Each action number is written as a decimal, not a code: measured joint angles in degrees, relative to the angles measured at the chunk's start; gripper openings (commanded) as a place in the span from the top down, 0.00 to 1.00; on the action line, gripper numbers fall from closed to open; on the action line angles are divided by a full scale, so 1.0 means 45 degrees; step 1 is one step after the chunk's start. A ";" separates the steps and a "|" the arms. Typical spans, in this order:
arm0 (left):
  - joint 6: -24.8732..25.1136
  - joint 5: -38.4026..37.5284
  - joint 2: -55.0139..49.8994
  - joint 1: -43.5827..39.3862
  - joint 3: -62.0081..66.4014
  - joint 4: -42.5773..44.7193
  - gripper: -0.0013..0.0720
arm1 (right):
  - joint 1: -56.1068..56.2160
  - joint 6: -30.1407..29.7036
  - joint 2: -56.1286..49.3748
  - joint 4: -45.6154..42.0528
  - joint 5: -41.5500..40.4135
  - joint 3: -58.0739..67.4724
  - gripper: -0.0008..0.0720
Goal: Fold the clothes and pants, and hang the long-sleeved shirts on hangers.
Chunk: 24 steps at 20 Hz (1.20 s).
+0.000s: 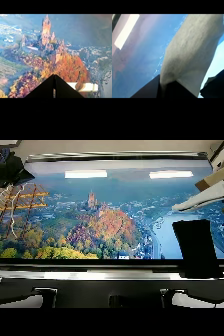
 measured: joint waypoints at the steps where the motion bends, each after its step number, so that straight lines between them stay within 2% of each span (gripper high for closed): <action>1: 0.0019 -0.0029 0.0000 0.0000 0.0000 0.0000 0.96 | -0.0005 0.0257 0.0112 -0.0175 0.0209 0.0000 0.94; 8: 0.0102 -0.0194 0.0005 0.0000 0.0000 0.0000 0.96 | -0.0005 0.1749 0.0763 -0.1763 0.2409 0.0000 0.94; 16: 0.0107 -0.0223 0.0000 0.0000 0.0000 0.0005 0.96 | 0.0010 0.2317 0.0899 -0.4376 0.5770 -0.0185 0.94; 24: 0.0107 -0.0223 0.0000 0.0000 0.0000 0.0005 0.96 | 0.0010 0.2501 0.0908 -0.5790 0.7004 -0.3497 0.94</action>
